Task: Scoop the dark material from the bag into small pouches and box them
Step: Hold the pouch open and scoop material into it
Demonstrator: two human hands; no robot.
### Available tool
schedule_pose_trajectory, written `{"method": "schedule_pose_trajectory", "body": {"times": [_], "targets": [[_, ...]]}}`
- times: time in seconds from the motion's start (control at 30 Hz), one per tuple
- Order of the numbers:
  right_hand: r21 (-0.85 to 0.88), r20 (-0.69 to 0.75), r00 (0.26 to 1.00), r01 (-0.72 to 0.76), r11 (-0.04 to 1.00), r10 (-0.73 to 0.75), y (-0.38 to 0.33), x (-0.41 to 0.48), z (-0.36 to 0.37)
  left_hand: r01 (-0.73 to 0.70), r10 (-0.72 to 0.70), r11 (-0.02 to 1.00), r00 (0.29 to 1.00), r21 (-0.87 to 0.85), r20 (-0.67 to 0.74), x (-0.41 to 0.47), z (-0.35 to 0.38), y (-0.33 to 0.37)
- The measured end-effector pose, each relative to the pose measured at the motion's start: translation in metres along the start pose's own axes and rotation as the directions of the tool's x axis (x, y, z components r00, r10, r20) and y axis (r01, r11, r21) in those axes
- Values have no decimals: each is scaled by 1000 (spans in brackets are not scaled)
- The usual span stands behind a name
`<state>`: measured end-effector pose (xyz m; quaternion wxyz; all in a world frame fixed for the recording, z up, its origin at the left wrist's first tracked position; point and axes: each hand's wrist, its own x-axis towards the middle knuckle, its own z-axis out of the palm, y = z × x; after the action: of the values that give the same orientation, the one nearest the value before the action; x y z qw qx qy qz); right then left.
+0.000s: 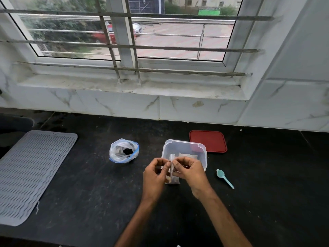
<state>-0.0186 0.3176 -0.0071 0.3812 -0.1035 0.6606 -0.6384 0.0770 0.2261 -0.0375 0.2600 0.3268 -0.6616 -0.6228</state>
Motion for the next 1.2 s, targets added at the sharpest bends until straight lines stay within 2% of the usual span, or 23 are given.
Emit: {"method": "schedule_pose_trajectory", "body": {"times": [0.13, 0.37, 0.57, 0.63, 0.73, 0.8, 0.87, 0.93, 1.0, 1.1, 1.2], "targets": [[-34, -29, 1000, -8, 999, 7, 4, 0, 8, 24, -24, 1000, 1000, -11, -8, -1, -5, -2], [-150, -63, 997, 34, 988, -44, 9, 0, 15, 68, -64, 996, 995, -56, 72, -8, -18, 4], [-412, -46, 988, 114, 904, -145, 16, 3, 20, 62, -59, 985, 998, 161, -19, -7, -27, 2], [-569, -40, 968, 181, 802, -246, 15, 3, 20, 50, -33, 955, 997, 292, -63, -6, -30, 1], [-847, 9, 885, 254, 467, -465, 14, 1, 20, -10, 76, 849, 992, 529, -104, -5, -35, 0], [-907, 62, 834, 277, 317, -549, 15, -1, 24, -39, 130, 785, 986, 619, -103, -6, -35, 1], [-914, 134, 801, 327, 240, -584, 14, -5, 28, -47, 138, 784, 986, 619, -99, -6, -31, 2], [-902, 269, 811, 402, 161, -520, 12, -8, 30, -44, 128, 797, 987, 602, -98, -6, -30, 2], [-908, 351, 854, 410, 82, -385, 10, -12, 29, -35, 131, 800, 984, 598, -119, -4, -32, 1], [-955, 273, 931, 292, 46, -241, 4, -16, 21, -38, 166, 750, 977, 660, -132, -2, -40, -5], [-985, 155, 951, 170, 31, -267, -1, -17, 18, -117, 280, 598, 958, 793, -70, -2, -40, -10]]}}
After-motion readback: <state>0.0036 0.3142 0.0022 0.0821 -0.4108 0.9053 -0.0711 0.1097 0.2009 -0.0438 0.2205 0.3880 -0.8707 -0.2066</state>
